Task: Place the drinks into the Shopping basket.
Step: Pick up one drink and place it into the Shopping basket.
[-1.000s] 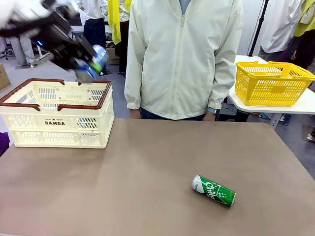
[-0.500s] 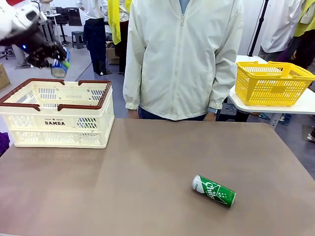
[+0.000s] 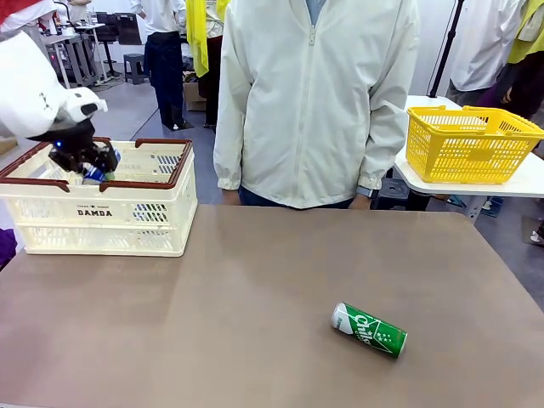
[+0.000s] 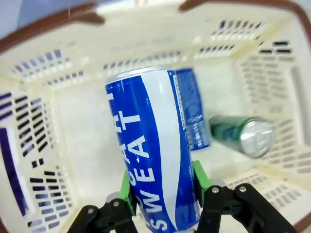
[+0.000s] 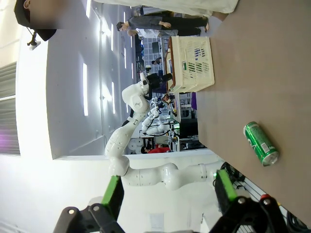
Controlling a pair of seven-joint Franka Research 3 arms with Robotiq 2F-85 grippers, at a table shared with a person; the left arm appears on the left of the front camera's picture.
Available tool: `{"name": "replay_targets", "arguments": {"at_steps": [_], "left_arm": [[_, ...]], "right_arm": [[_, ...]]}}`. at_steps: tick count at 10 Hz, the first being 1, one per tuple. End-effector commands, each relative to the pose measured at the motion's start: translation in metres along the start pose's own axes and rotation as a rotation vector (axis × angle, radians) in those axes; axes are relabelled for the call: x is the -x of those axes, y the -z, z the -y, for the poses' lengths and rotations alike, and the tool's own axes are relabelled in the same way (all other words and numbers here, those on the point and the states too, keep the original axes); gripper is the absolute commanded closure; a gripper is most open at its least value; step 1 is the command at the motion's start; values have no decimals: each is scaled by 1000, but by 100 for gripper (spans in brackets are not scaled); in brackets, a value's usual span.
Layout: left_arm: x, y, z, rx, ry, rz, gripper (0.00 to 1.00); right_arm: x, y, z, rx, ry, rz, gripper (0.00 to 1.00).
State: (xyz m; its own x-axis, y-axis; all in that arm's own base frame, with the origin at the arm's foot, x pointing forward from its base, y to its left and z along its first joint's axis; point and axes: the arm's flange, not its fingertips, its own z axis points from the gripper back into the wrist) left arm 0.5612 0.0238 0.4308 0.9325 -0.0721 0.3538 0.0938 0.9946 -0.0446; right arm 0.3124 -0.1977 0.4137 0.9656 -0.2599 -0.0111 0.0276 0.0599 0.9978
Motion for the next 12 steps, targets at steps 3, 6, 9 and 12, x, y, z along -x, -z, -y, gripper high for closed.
{"name": "replay_targets", "arguments": {"at_steps": [3, 6, 9, 12], "left_arm": [[9, 13, -1, -45, -8, -48, 100], [8, 15, -1, -43, -23, -58, 26], [7, 17, -1, -51, -26, -70, 0], [8, -6, 2, -24, -42, -10, 0]], "right_arm": [[1, -1, -4, -1, 4, -8, 0], [1, -1, -4, -1, 4, -8, 0], [1, -1, -4, -1, 4, -8, 0], [1, -1, -4, -1, 4, -8, 0]]}}
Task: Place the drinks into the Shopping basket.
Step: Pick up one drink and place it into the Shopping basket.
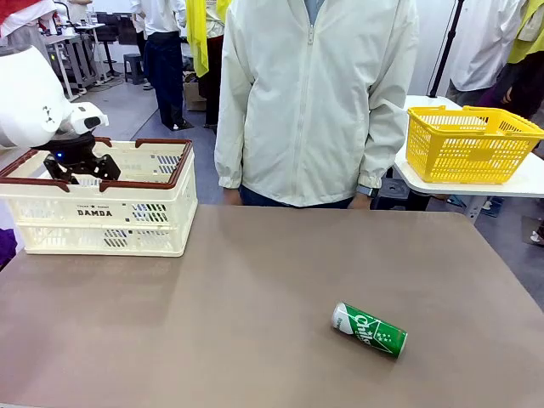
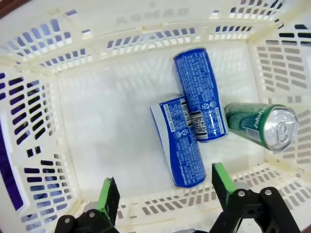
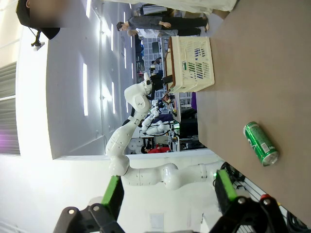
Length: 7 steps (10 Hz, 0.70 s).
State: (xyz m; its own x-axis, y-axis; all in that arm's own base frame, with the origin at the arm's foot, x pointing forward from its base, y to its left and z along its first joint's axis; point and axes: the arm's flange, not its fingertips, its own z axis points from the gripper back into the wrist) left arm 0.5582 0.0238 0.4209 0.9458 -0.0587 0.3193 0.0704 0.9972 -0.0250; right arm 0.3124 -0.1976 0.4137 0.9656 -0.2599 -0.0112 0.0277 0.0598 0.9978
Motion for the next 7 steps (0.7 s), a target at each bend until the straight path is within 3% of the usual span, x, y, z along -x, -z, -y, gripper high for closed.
{"name": "replay_targets", "arguments": {"at_steps": [1, 3, 5, 7], "left_arm": [[3, -38, 3, 38, -61, 84, 0], [16, -107, -1, 159, -153, 205, 0], [66, -176, -7, 612, -180, 103, 0], [124, -196, -27, 942, -115, 42, 0]], "right_arm": [[1, -1, -4, -1, 4, -8, 0], [1, -1, -4, -1, 4, -8, 0], [1, -1, -4, -1, 4, -8, 0], [1, -1, -4, -1, 4, -8, 0]]}}
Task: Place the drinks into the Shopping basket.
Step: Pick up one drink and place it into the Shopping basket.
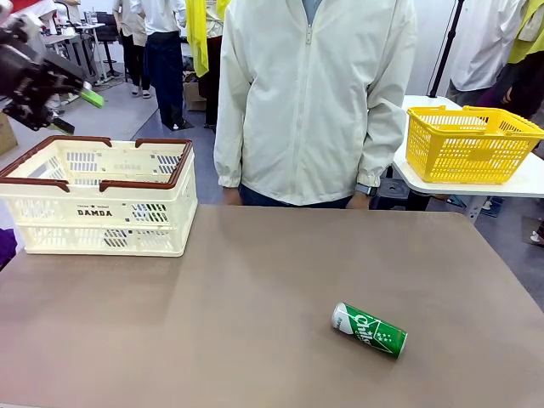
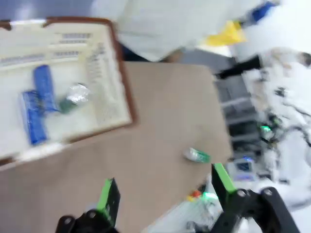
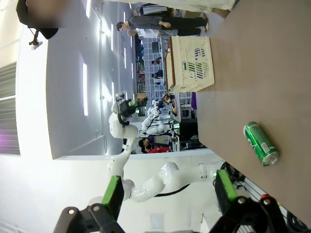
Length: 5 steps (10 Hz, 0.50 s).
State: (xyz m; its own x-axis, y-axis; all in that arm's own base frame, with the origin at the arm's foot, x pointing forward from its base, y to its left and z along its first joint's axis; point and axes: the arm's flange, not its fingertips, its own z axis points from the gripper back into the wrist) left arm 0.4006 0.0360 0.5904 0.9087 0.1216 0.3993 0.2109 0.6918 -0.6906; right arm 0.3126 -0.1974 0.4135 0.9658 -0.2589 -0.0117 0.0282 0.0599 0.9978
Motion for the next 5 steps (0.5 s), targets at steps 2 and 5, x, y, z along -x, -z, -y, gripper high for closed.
{"name": "replay_targets", "arguments": {"at_steps": [2, 5], "left_arm": [[78, -49, -70, 452, -55, -117, 0], [120, -81, -142, 636, -118, -95, 0]], "right_arm": [[1, -1, -4, -1, 3, -7, 0], [1, -1, -4, -1, 3, -7, 0]]}}
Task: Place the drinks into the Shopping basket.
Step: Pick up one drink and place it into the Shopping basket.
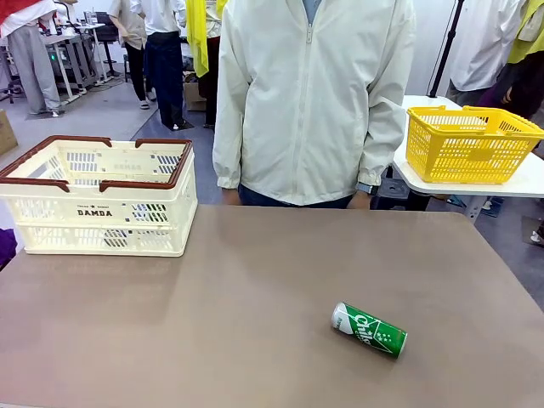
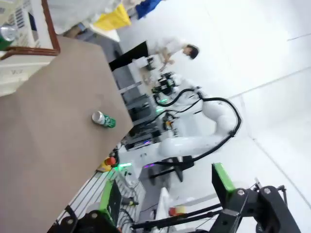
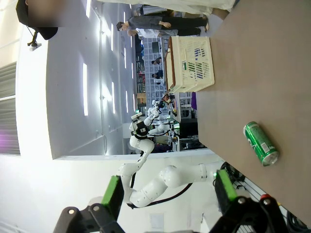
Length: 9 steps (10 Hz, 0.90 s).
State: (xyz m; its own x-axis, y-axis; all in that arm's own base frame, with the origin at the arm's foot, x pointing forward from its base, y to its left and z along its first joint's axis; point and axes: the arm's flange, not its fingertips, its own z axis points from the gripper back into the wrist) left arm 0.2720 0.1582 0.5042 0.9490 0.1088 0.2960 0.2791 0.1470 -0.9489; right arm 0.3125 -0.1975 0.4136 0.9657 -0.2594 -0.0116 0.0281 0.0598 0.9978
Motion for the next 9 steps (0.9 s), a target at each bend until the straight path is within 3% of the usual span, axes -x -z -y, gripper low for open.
{"name": "replay_targets", "arguments": {"at_steps": [1, 2, 3, 9], "left_arm": [[-18, -20, -34, 40, -56, -53, 0], [-21, -15, -51, -37, -93, -109, 0], [6, -15, -20, 42, -40, -1, 0], [6, -15, -20, 42, -40, -1, 0]], "right_arm": [[1, -1, -4, -1, 3, -8, 0], [1, -1, -4, -1, 3, -8, 0], [1, -1, -4, -1, 3, -8, 0], [1, -1, -4, -1, 3, -8, 0]]}}
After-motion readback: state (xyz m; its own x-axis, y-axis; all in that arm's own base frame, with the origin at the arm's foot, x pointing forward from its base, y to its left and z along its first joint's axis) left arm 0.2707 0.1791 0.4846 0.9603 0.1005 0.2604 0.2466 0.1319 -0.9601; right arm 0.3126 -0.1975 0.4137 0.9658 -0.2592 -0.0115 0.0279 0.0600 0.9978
